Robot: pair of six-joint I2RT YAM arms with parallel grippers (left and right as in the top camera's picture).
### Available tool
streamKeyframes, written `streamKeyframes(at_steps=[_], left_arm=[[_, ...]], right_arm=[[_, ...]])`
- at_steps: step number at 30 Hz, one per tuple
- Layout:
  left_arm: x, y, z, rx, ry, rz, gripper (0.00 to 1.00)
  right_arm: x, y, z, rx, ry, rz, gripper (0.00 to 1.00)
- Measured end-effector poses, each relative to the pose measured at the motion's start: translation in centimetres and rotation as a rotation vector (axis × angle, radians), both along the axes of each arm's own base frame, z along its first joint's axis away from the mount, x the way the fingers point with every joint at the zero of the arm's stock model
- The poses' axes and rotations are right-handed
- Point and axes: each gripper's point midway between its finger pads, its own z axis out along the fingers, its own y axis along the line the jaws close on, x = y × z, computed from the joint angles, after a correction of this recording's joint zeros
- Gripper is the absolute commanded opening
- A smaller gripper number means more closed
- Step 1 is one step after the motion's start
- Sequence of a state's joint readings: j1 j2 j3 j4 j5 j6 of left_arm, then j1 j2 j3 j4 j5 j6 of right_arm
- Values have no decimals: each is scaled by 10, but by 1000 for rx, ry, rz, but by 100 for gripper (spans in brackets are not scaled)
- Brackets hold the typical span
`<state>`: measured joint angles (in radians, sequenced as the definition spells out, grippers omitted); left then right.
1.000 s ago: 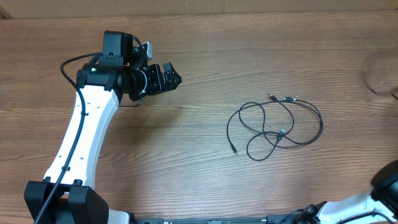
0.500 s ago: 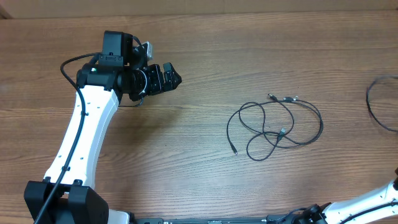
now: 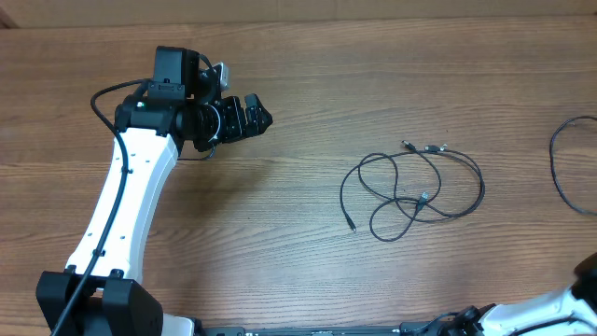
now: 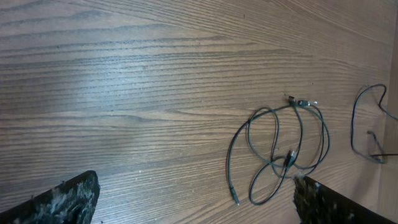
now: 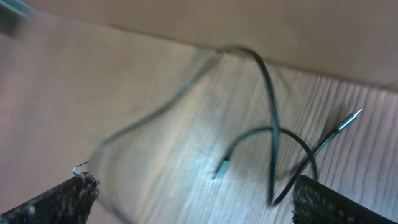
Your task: Untangle cables
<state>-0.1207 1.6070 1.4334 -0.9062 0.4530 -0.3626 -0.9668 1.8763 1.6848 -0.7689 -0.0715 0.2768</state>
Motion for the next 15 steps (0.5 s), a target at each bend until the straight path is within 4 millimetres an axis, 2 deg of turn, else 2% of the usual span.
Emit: streamKeyframes(at_steps=[3,5,6,9,15], left_arm=[[0,0,0,0,0,0,100],[0,0,0,0,0,0,100],[0,0,0,0,0,0,100],[0,0,0,0,0,0,100],[0,0,0,0,0,0,100]], right_arm=[[8,30,36,-17,-35,48,100],[18,52,44,-6,-41,93,100],[23,59,44,2,-40,112,100],[40,102,28,96,8,197,100],[69,202,3,296,78,409,100]])
